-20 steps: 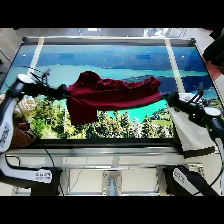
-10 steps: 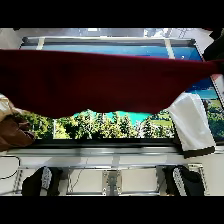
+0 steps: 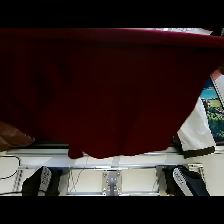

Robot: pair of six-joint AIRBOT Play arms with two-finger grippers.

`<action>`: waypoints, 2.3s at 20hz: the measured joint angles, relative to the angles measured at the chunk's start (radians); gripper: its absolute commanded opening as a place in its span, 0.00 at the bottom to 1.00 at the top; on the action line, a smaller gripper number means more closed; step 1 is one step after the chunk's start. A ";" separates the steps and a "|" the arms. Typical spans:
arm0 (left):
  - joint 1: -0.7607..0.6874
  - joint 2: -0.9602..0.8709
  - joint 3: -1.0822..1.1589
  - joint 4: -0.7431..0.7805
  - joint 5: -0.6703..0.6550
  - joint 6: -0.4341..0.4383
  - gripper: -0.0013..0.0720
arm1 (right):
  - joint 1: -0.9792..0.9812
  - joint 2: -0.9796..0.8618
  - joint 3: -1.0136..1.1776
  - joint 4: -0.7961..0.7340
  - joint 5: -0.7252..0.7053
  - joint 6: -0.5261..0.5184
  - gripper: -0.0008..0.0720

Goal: Fold the shirts.

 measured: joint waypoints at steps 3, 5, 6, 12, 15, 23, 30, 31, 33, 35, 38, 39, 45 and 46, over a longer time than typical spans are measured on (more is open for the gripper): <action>-0.141 -0.177 -0.014 0.077 -0.043 -0.009 0.03 | 0.014 -0.183 0.007 0.019 0.050 -0.013 0.02; -0.259 -0.316 -0.019 0.180 -0.045 -0.012 0.03 | 0.039 -0.304 0.009 0.018 0.059 -0.035 0.02; -0.317 -0.394 -0.021 0.233 -0.032 -0.012 0.03 | 0.056 -0.360 0.010 0.015 0.055 -0.046 0.02; -0.496 -0.782 -0.024 0.367 0.249 -0.015 0.03 | 0.159 -0.705 0.011 0.025 -0.119 -0.076 0.02; -0.523 -0.887 -0.024 0.380 0.398 -0.015 0.03 | 0.184 -0.818 0.012 0.027 -0.236 -0.078 0.02; -0.538 -0.904 -0.027 0.455 0.293 -0.029 0.03 | 0.198 -0.874 0.025 0.000 -0.210 -0.080 0.02; -0.544 -0.899 -0.121 0.626 0.156 -0.113 0.03 | 0.220 -0.888 -0.096 -0.059 -0.119 -0.078 0.02; -0.546 -0.899 -0.137 0.634 0.151 -0.113 0.03 | 0.223 -0.895 -0.108 -0.062 -0.124 -0.076 0.02; -0.549 -0.899 -0.161 0.644 0.143 -0.118 0.03 | 0.230 -0.909 -0.122 -0.067 -0.130 -0.075 0.02; -0.555 -0.899 -0.176 0.650 0.137 -0.121 0.03 | 0.241 -0.924 -0.131 -0.068 -0.134 -0.074 0.03; -0.561 -0.899 -0.185 0.655 0.129 -0.122 0.05 | 0.254 -0.936 -0.135 -0.070 -0.119 -0.072 0.26; -0.562 -0.899 -0.187 0.655 0.125 -0.122 0.06 | 0.256 -0.937 -0.136 -0.071 -0.102 -0.072 0.41; -0.542 -0.831 -0.190 0.657 0.092 -0.125 0.97 | 0.223 -0.847 -0.136 -0.126 0.069 -0.056 0.50; -0.532 -0.797 -0.190 0.657 0.082 -0.125 0.97 | 0.204 -0.806 -0.136 -0.158 0.103 -0.048 0.60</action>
